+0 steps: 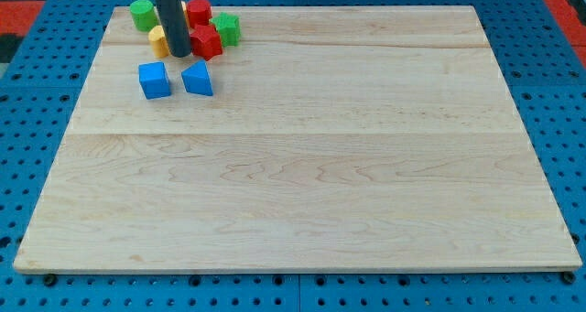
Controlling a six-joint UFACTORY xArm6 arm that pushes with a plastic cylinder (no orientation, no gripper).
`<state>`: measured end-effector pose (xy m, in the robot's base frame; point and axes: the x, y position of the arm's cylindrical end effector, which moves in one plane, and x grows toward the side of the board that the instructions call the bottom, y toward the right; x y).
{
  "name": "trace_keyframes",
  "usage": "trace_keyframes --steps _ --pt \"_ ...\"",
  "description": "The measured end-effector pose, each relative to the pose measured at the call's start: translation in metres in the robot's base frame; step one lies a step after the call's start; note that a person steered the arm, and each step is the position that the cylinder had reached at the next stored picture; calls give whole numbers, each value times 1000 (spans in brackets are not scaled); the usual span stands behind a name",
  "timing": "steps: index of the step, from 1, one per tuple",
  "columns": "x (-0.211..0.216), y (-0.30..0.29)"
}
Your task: Separate red star and yellow heart
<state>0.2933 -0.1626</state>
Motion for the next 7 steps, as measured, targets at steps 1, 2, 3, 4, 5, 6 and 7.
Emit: trace_keyframes --steps 1,2,3,4,5,6,7 --pt "0 0" --pt "0 -10" --pt "-2 -22" --pt "-2 -34" --pt "-5 -22" --pt "-8 -12" --pt "-9 -12"
